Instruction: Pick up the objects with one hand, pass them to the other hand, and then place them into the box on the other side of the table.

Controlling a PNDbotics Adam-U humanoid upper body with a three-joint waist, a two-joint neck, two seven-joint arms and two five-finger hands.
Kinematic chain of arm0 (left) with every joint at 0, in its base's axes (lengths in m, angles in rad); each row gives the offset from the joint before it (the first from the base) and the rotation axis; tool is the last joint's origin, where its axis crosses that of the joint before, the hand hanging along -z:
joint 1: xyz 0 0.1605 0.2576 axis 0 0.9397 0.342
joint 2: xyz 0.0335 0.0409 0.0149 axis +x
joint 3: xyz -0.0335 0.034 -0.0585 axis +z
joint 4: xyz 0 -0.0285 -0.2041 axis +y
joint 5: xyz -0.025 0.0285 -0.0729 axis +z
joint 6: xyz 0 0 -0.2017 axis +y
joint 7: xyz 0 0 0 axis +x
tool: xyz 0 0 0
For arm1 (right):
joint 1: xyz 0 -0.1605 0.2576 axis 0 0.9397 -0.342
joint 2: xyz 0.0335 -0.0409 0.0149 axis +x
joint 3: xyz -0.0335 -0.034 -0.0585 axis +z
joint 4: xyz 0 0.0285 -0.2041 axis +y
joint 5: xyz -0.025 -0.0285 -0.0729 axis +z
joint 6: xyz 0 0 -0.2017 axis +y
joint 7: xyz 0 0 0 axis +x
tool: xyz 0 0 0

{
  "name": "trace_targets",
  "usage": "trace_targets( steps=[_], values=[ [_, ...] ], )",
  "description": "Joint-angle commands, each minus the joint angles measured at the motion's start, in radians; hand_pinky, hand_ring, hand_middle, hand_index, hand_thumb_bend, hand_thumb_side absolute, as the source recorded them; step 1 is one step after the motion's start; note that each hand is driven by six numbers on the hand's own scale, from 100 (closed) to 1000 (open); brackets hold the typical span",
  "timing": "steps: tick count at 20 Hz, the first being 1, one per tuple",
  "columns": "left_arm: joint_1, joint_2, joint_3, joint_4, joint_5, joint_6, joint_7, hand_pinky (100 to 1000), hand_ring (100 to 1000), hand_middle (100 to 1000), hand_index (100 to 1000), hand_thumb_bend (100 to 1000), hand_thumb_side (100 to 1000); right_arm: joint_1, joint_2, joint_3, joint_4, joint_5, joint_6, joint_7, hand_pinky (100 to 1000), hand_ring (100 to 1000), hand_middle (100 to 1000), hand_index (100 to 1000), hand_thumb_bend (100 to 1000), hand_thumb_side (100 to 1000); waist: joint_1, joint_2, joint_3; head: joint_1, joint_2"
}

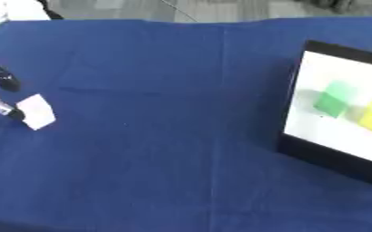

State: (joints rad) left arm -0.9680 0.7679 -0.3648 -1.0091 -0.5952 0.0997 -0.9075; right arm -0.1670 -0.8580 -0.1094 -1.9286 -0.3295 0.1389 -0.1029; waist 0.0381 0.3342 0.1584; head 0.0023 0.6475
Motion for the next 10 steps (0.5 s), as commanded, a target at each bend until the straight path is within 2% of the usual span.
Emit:
trace_targets(
  steps=[1, 10],
  values=[
    [-0.027, 0.006, 0.006, 0.015, -0.033, 0.0, 0.001, 931, 920, 813, 860, 679, 495, -0.007, -0.029, -0.008, -0.003, 0.003, -0.002, 0.006, 1000, 1000, 1000, 1000, 100, 659, -0.001, -0.023, 0.0, 0.004, -0.01],
    [-0.04, -0.043, 0.017, 0.075, -0.078, 0.002, 0.027, 924, 913, 804, 855, 671, 521, -0.006, -0.02, -0.009, 0.004, 0.009, 0.0, 0.012, 1000, 1000, 1000, 1000, 100, 663, -0.005, -0.021, -0.003, 0.006, -0.011]
  ],
)
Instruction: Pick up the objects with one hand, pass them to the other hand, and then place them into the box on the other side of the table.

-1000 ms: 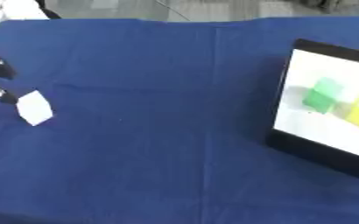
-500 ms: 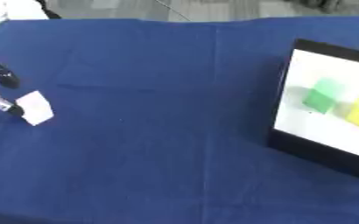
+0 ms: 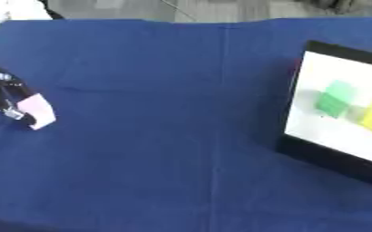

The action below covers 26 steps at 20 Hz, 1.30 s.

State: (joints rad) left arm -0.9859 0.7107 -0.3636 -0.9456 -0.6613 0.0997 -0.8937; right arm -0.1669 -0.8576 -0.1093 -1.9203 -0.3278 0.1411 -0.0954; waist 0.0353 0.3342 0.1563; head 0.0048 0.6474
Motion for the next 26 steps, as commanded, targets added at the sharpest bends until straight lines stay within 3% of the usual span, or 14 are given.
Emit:
trace_targets(
  steps=[1, 6, 13, 16, 18, 21, 26],
  values=[
    [-0.023, 0.009, 0.017, 0.018, -0.017, 0.003, 0.017, 923, 914, 804, 854, 672, 518, -0.006, -0.02, -0.009, -0.004, 0.008, -0.002, 0.005, 1000, 1000, 1000, 1000, 100, 663, -0.003, -0.021, -0.001, 0.004, -0.01],
    [-0.022, -0.005, 0.022, 0.052, -0.053, -0.004, 0.03, 917, 910, 794, 845, 652, 489, -0.005, -0.017, -0.009, -0.002, 0.01, -0.003, 0.006, 1000, 1000, 1000, 1000, 100, 665, -0.004, -0.02, -0.002, 0.004, -0.01],
    [-0.03, -0.01, 0.023, 0.055, -0.064, -0.015, 0.026, 901, 897, 771, 811, 452, 322, -0.005, -0.016, -0.01, 0.002, 0.013, -0.003, 0.0, 1000, 1000, 1000, 1000, 100, 666, -0.005, -0.021, 0.002, 0.007, -0.004],
    [-0.034, -0.01, 0.026, 0.049, -0.063, -0.008, 0.029, 891, 885, 751, 773, 346, 296, -0.005, -0.017, -0.009, 0.002, 0.013, -0.003, -0.001, 1000, 1000, 1000, 1000, 100, 666, -0.006, -0.022, 0.004, 0.006, -0.006],
    [-0.035, -0.008, 0.033, 0.037, -0.054, 0.014, 0.049, 873, 853, 714, 731, 223, 336, -0.003, -0.017, -0.009, 0.003, 0.015, -0.003, -0.001, 1000, 1000, 1000, 1000, 100, 667, -0.007, -0.022, 0.005, 0.003, -0.007],
    [-0.03, 0.003, 0.041, -0.008, -0.015, 0.057, 0.084, 854, 802, 670, 699, 109, 314, 0.0, -0.017, -0.01, 0.002, 0.019, -0.004, -0.002, 1000, 1000, 1000, 1000, 100, 666, -0.008, -0.022, 0.006, -0.007, -0.006],
    [-0.012, 0.037, 0.066, -0.162, 0.074, 0.122, 0.142, 791, 705, 586, 634, 100, 236, -0.002, -0.017, -0.012, -0.003, 0.016, -0.007, -0.003, 1000, 1000, 1000, 1000, 100, 664, -0.01, -0.021, 0.008, -0.019, -0.007]
  ],
)
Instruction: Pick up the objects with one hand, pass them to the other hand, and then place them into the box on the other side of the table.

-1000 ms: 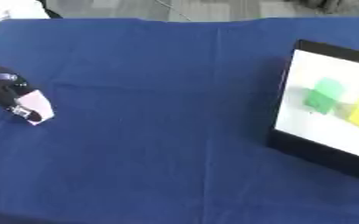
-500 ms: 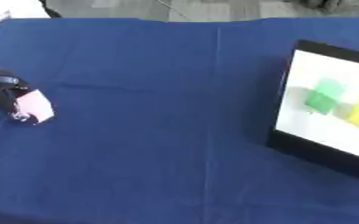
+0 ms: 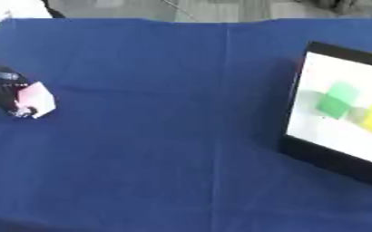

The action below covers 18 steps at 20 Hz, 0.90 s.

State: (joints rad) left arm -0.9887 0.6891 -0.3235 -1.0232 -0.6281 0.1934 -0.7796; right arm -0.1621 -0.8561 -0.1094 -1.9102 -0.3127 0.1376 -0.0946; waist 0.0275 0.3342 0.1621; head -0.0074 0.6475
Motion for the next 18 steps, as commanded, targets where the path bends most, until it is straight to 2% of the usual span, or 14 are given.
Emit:
trace_targets(
  steps=[1, 3, 4, 5, 6, 9, 14, 18],
  values=[
    [-0.005, 0.067, 0.034, -0.13, 0.056, 0.037, 0.052, 790, 701, 584, 638, 100, 220, -0.008, -0.017, -0.013, -0.016, -0.002, -0.005, -0.004, 1000, 1000, 1000, 1000, 100, 663, -0.004, -0.021, 0.002, -0.009, -0.007],
    [0.007, 0.077, 0.057, -0.234, 0.09, 0.052, 0.127, 789, 685, 576, 640, 100, 237, -0.012, -0.018, -0.015, -0.027, -0.009, -0.009, -0.005, 1000, 1000, 1000, 1000, 100, 658, -0.007, -0.02, 0.003, -0.013, -0.008],
    [0.014, 0.08, 0.065, -0.279, 0.103, 0.059, 0.171, 783, 670, 574, 638, 100, 280, -0.014, -0.019, -0.016, -0.035, -0.013, -0.012, -0.005, 1000, 1000, 1000, 1000, 100, 681, -0.008, -0.02, 0.004, -0.015, -0.008],
    [0.021, 0.083, 0.067, -0.317, 0.11, 0.065, 0.215, 780, 656, 565, 638, 100, 270, -0.017, -0.02, -0.016, -0.043, -0.017, -0.014, -0.005, 1000, 1000, 1000, 1000, 100, 689, -0.009, -0.021, 0.004, -0.017, -0.009],
    [0.028, 0.083, 0.068, -0.351, 0.112, 0.066, 0.264, 778, 646, 562, 638, 100, 225, -0.022, -0.021, -0.015, -0.054, -0.022, -0.017, -0.004, 1000, 1000, 1000, 1000, 100, 649, -0.01, -0.021, 0.004, -0.019, -0.009],
    [0.055, 0.063, 0.066, -0.425, 0.096, 0.053, 0.403, 768, 626, 552, 638, 100, 223, -0.045, -0.024, -0.01, -0.084, -0.034, -0.024, 0.005, 1000, 1000, 1000, 1000, 100, 641, -0.012, -0.022, 0.005, -0.026, -0.011],
    [0.091, -0.032, 0.07, -0.485, 0.022, 0.02, 0.609, 761, 618, 552, 635, 100, 203, -0.139, -0.034, 0.03, -0.09, -0.052, -0.061, 0.095, 995, 1000, 1000, 1000, 100, 645, -0.021, -0.025, 0.005, -0.039, -0.012],
    [0.103, -0.137, 0.076, -0.49, -0.084, -0.014, 0.732, 757, 615, 550, 633, 100, 200, -0.233, -0.027, 0.075, -0.09, -0.057, -0.052, 0.188, 991, 1000, 1000, 1000, 100, 632, -0.03, -0.029, 0.005, -0.049, -0.017]
  ],
)
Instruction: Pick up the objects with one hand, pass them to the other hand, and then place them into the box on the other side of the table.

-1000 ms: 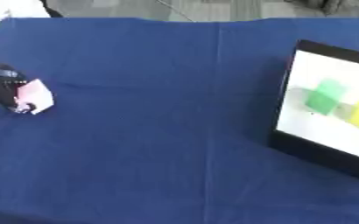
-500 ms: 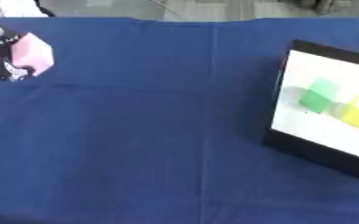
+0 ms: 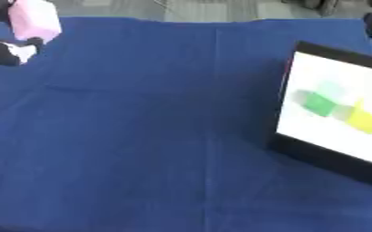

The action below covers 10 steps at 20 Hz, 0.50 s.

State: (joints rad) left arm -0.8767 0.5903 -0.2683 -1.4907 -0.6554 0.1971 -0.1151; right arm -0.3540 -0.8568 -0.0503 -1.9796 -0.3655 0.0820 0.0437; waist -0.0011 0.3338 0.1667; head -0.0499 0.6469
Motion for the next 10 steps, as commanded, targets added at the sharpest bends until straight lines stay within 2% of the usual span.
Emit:
trace_targets(
  steps=[1, 5, 10],
  values=[
    [-0.005, -0.068, 0.026, -0.023, -0.087, -0.024, 0.095, 757, 614, 548, 633, 100, 203, -0.067, -0.022, 0.031, -0.02, 0.0, 0.011, 0.075, 991, 1000, 1000, 1000, 100, 620, -0.004, -0.03, 0.001, -0.008, -0.017],
    [0.013, -0.159, 0.042, -0.016, -0.175, -0.04, 0.186, 755, 612, 548, 632, 100, 206, -0.154, 0.003, 0.083, -0.02, 0.032, 0.038, 0.161, 989, 1000, 1000, 1000, 100, 550, -0.01, -0.033, 0.0, -0.01, -0.014],
    [0.031, -0.218, 0.03, -0.001, -0.248, -0.069, 0.257, 751, 611, 552, 633, 100, 205, -0.229, 0.044, 0.15, -0.02, 0.117, 0.095, 0.251, 985, 1000, 1000, 1000, 100, 512, -0.014, -0.037, 0.0, -0.014, -0.013]
  ],
)
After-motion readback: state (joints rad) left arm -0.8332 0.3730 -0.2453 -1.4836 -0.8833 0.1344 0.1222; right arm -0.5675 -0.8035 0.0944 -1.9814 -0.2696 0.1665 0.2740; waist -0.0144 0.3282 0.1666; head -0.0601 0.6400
